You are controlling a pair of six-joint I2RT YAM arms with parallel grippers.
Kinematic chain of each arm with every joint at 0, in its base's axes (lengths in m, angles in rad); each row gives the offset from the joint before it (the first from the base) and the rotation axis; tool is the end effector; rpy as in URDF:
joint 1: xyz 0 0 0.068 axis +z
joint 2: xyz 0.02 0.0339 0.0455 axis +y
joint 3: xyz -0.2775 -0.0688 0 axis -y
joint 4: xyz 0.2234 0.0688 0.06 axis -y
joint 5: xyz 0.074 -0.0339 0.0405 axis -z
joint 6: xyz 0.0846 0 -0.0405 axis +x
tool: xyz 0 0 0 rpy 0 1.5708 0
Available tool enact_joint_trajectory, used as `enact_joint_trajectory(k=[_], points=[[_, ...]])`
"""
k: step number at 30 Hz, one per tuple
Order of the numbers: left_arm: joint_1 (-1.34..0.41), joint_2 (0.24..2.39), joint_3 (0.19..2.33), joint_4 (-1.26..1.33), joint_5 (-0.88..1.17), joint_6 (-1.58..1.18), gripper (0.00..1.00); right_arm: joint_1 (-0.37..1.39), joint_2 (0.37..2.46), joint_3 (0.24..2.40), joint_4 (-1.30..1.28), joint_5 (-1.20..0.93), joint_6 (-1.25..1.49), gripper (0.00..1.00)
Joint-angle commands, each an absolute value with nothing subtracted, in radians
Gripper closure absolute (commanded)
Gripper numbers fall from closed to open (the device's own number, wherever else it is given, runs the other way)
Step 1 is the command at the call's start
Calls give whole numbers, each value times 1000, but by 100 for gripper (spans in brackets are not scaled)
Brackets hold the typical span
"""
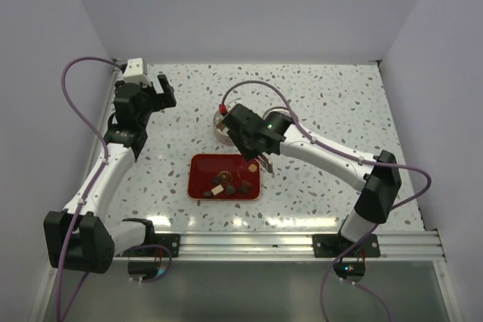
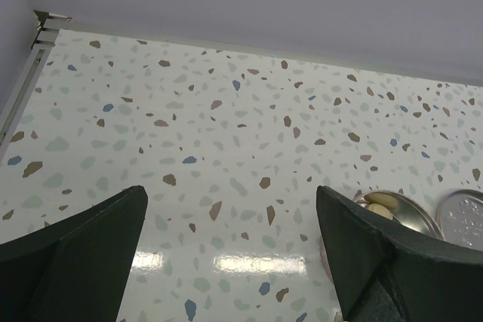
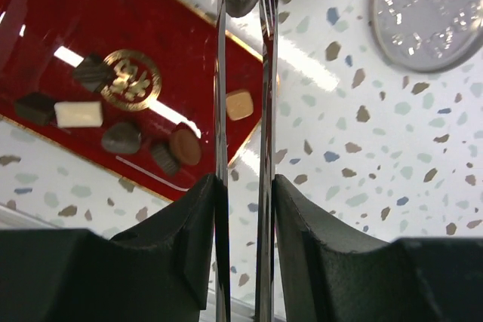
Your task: Pack the chocolate
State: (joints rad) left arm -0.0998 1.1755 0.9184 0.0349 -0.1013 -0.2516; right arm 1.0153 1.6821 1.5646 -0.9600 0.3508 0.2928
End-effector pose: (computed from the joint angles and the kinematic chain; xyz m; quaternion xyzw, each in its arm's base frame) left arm 0.2981 -0.0213 0.3360 -0.0907 0.7755 -0.0701 0.6209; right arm 0.2105 0.2841 0.2875 -0.2976 0.9083 0.0120 0.2937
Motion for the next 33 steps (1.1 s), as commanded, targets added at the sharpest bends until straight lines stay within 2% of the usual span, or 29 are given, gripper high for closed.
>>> enact_joint_trajectory(k=[1, 11, 17, 20, 28, 33], points=[[-106, 1152, 963, 49, -112, -261, 0, 953, 1664, 1620, -882, 365, 203, 63], [-106, 1160, 963, 46, -120, -259, 0, 836, 1761, 1736, -813, 324, 123, 61], [-106, 1164, 963, 46, -120, -259, 0, 828, 1830, 1792, -815, 299, 104, 53], [-106, 1164, 963, 46, -121, -256, 0, 827, 1833, 1793, -813, 295, 106, 53], [-106, 1172, 965, 45, -120, -259, 0, 828, 1767, 1744, -816, 279, 123, 54], [-106, 1173, 965, 44, -118, -258, 0, 866, 1663, 1622, -795, 222, 149, 54]])
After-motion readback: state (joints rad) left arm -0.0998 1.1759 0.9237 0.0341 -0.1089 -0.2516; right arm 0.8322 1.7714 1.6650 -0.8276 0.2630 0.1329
